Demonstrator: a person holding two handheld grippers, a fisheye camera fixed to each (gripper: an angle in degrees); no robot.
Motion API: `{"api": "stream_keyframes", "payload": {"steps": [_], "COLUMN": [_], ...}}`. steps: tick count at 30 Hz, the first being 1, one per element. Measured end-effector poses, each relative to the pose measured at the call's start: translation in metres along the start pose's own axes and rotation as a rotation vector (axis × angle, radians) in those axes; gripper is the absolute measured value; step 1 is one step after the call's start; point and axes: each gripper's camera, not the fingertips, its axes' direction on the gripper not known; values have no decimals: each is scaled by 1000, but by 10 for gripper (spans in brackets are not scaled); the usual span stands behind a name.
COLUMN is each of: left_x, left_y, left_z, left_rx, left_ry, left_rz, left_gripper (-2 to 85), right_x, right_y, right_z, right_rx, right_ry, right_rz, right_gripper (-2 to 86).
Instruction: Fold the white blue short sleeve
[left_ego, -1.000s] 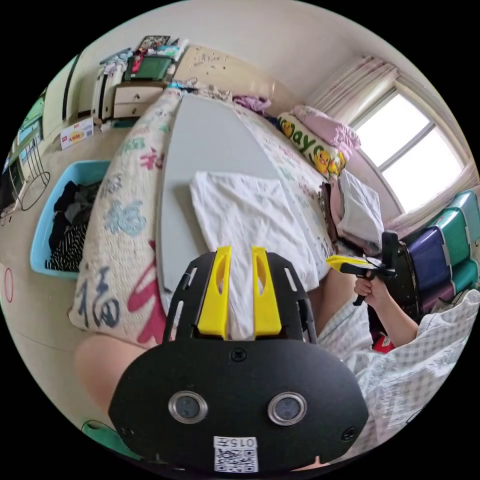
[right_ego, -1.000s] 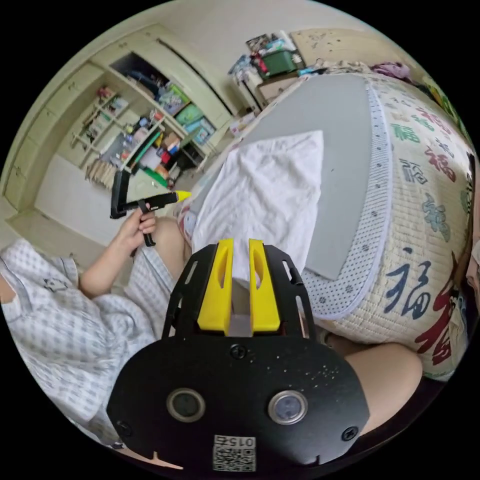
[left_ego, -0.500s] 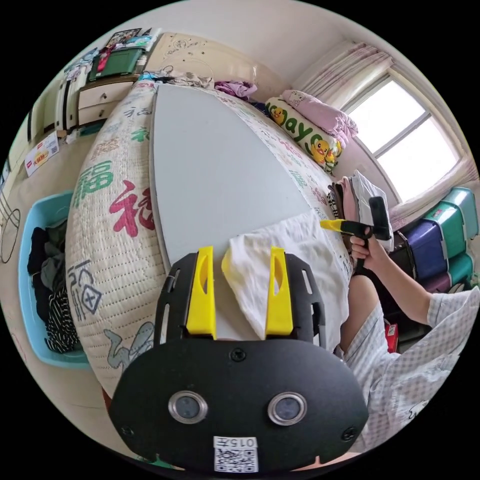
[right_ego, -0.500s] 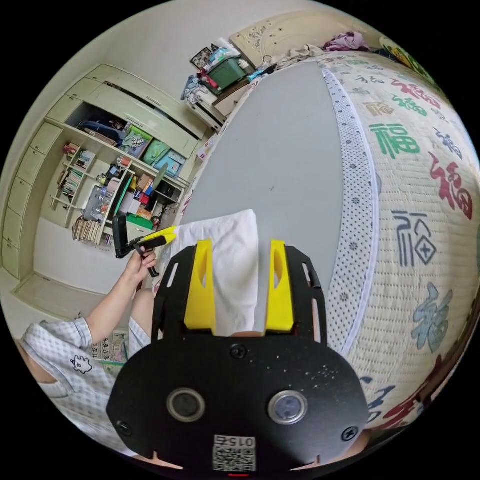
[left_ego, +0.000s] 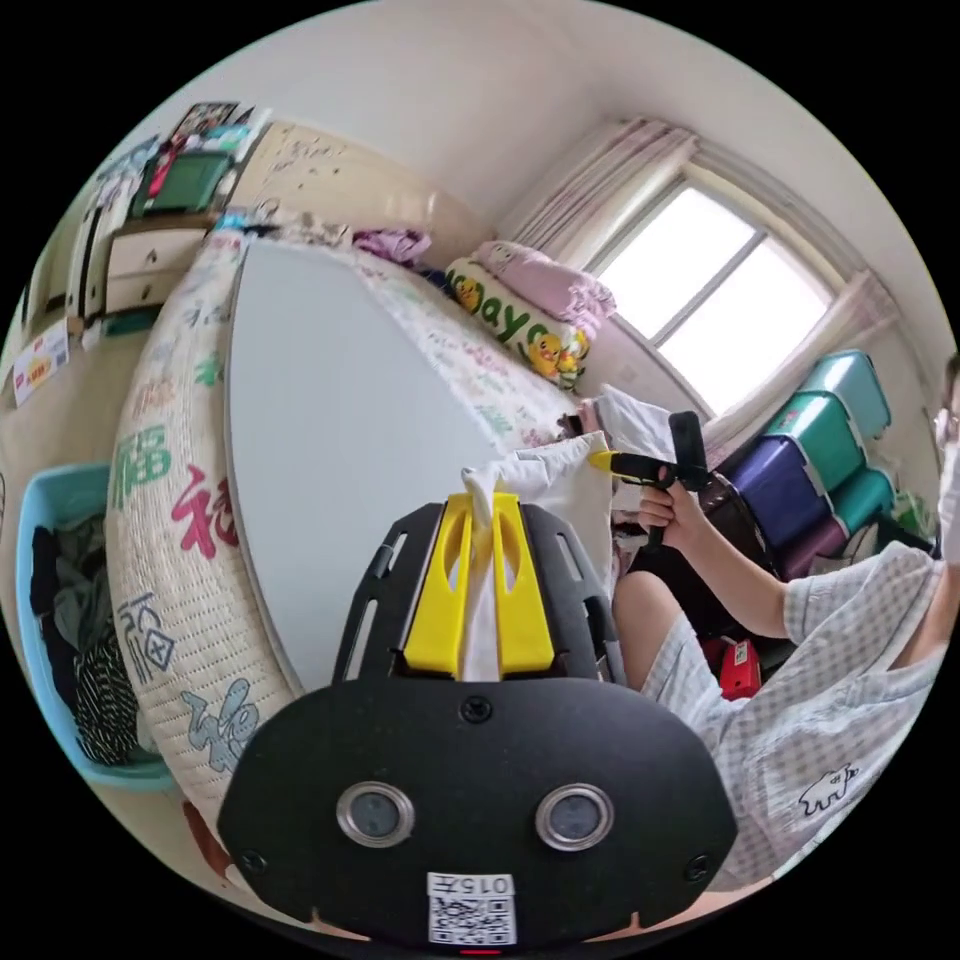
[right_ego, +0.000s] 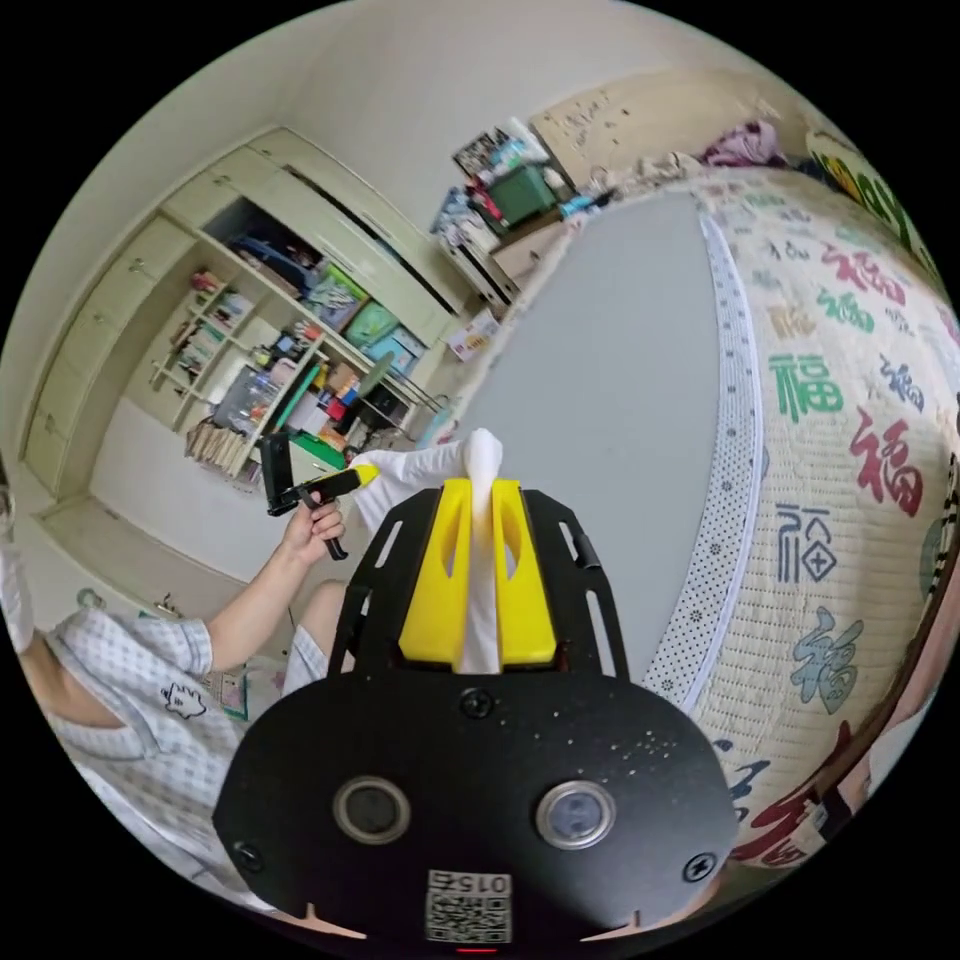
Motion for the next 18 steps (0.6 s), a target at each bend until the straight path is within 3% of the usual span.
{"api": "stream_keyframes", "payload": {"steps": [8,18], "left_x": [189,330], "left_y": [-57,-130], "left_z": [-58,4], "left_rx": [130,116], "left_ry": [66,236], "left_rz": [396,543], "left_gripper": [10,11], "right_x": [-59,-41], "right_y": [105,234], "right_z": [-207,-435], "right_rx": [356,601], "right_ry": [-25,93], "right_rz": [-228,-284], "right_gripper": [41,40]}}
